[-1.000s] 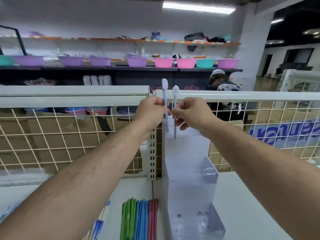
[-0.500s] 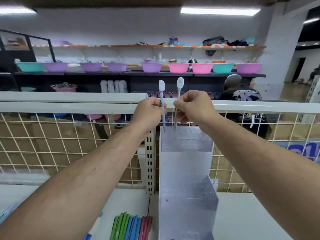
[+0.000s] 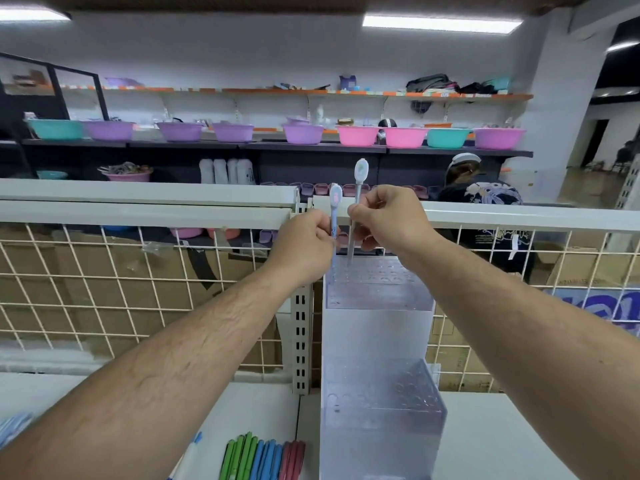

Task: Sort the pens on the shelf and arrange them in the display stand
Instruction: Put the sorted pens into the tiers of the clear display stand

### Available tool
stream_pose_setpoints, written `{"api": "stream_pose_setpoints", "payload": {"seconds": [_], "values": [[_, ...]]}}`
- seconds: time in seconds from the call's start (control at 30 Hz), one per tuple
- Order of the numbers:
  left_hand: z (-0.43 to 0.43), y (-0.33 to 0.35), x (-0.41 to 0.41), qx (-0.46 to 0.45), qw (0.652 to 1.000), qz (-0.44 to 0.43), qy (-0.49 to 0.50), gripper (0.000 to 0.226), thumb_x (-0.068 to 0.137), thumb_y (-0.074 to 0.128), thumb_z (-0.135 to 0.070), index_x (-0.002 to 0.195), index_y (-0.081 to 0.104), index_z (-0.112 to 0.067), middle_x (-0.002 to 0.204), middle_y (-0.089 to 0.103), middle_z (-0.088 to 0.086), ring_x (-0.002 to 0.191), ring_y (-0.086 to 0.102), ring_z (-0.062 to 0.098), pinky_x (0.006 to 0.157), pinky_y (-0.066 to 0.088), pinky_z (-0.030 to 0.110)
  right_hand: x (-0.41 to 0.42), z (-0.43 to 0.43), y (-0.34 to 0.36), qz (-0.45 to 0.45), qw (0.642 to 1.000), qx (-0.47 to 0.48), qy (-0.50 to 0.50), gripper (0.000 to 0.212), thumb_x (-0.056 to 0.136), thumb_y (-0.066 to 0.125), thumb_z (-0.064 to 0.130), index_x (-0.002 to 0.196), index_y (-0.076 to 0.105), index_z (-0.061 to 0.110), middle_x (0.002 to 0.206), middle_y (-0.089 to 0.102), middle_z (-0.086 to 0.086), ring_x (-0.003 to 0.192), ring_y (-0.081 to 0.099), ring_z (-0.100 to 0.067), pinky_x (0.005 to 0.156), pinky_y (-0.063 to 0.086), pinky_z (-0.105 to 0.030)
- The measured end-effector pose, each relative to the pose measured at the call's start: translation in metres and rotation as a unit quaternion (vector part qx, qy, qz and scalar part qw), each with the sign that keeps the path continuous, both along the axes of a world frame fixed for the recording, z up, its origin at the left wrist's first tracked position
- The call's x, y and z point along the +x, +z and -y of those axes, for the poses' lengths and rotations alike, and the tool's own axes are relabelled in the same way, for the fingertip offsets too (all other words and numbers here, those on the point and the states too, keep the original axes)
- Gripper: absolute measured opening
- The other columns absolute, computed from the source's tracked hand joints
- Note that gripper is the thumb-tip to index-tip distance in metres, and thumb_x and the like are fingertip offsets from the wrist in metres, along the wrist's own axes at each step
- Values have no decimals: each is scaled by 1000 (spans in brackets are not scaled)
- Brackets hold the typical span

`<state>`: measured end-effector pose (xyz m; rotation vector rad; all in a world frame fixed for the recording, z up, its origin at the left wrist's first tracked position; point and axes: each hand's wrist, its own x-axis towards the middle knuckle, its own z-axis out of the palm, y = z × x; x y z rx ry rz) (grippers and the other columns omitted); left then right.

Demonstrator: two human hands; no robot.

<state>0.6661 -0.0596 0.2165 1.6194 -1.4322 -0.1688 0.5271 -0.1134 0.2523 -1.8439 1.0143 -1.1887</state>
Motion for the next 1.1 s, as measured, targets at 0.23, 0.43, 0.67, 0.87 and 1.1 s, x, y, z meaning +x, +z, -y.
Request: {"api": "stream_pose_setpoints", "payload": {"seconds": [0.23,0.43,0.67,0.87,1.1], "values": [[-6,-1,0,24,999,-11,-25,11,93,51,-4,89,56,-13,77,68,3,47,52,-3,42,33,15,-1,2,-2,4,1000,2,-7,14,94,68,14,92,65,1,68,70,-11,55,69,-20,50,55,-27],[-10,1,-1,21,999,5,-34,8,91,63,-12,85,58,-15,80,72,11,61,55,16,54,40,24,-2,0,-2,-4,1000,-5,-16,14,95,68,15,93,65,1,71,71,-13,56,70,-20,51,57,-27],[-5,-5,-2,32,998,51,-20,10,87,70,-8,82,63,-12,67,61,-5,63,56,12,62,46,25,-6,-4,-1,-4,1000,0,-27,14,94,68,16,94,66,3,74,72,-11,59,71,-20,53,57,-27],[-6,-4,-1,47,996,71,25,26,88,69,-15,66,56,-19,66,54,-7,59,47,7,51,31,22,-9,-6,0,5,999,2,-36,14,94,68,16,94,65,2,73,72,-11,54,69,-17,51,55,-25],[-13,2,3,71,997,42,10,14,87,71,-17,75,65,-18,75,63,-4,67,56,11,54,38,21,3,-6,0,6,999,9,-33,13,93,70,16,94,67,3,74,72,-11,53,69,-15,51,58,-26]]}}
